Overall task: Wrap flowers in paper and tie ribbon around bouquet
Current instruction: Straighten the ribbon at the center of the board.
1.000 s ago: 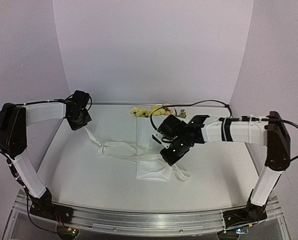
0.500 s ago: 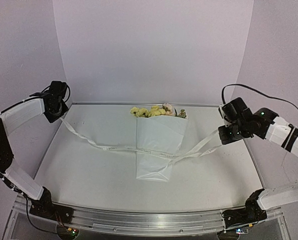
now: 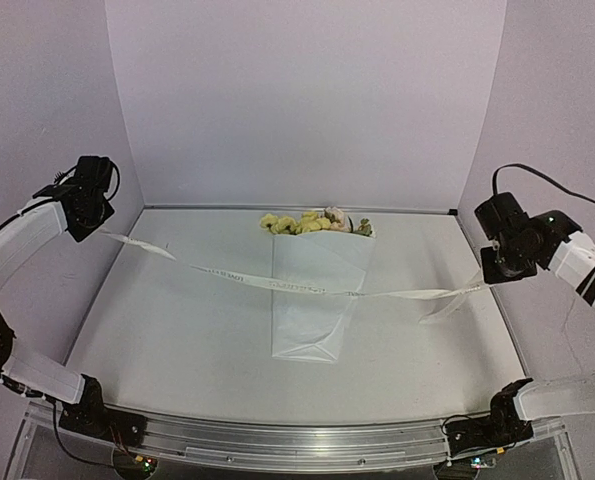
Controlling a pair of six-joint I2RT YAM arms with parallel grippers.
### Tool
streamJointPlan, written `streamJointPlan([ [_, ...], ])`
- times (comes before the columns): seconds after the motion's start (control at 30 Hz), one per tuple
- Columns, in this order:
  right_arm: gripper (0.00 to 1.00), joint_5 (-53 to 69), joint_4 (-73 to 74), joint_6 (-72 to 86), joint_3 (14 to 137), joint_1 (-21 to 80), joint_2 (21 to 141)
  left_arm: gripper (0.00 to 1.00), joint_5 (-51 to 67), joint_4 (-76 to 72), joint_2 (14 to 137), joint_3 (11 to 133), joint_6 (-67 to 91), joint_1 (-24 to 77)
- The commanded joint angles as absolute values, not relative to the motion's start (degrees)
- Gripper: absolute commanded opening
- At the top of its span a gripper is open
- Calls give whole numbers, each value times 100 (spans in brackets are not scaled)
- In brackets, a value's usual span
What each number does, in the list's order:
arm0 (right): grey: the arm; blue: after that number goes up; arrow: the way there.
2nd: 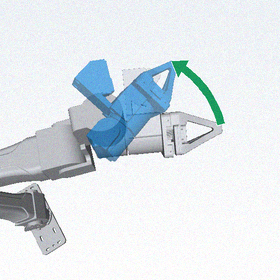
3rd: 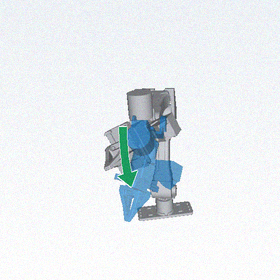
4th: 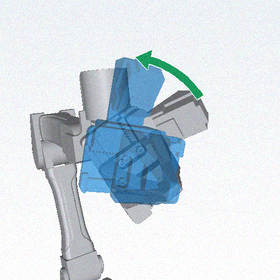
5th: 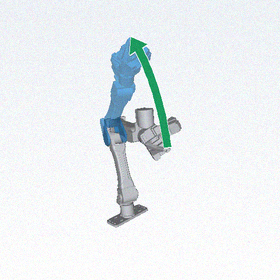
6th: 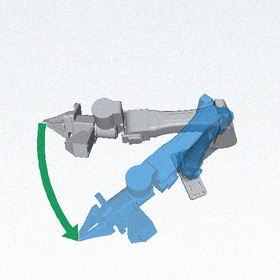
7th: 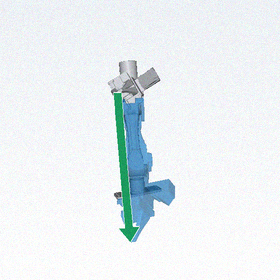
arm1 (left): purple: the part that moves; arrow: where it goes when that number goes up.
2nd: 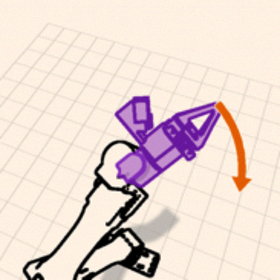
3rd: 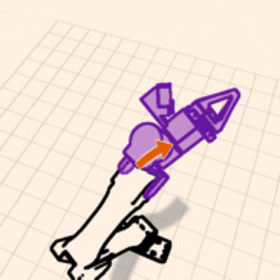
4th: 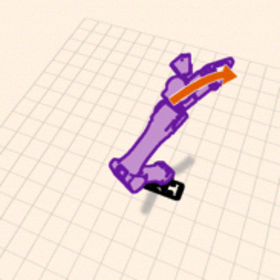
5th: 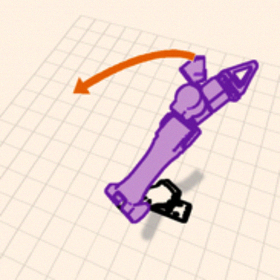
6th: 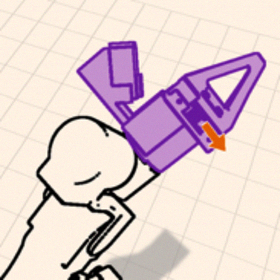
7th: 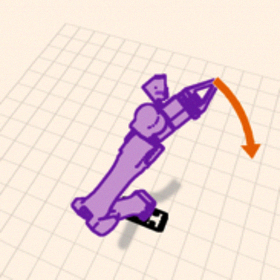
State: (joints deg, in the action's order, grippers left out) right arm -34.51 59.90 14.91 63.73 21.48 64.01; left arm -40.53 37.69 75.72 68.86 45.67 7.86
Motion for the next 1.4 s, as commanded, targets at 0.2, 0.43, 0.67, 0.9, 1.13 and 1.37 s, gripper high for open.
streamJointPlan([
  [0.2,6,-2656,6420,3441,5282,1299,6523,0,-3668,3830,7465,5931,5227,768],
  [0.43,13,-2070,5866,3978,4733,906,7123,0,-3194,3631,7432,4949,6071,765],
  [0.67,19,-1416,5518,4102,4795,498,7510,0,-3393,3752,7227,4473,6650,763],
  [0.9,28,-1041,5451,3997,4950,411,7730,0,-3584,3839,7174,4515,6786,731],
  [1.13,53,-192,5416,3556,5353,412,7759,36,-3828,4014,6897,4566,6875,724],
  [1.37,70,694,5389,3508,5613,554,7775,90,-3689,3782,6837,4970,6096,728],
])
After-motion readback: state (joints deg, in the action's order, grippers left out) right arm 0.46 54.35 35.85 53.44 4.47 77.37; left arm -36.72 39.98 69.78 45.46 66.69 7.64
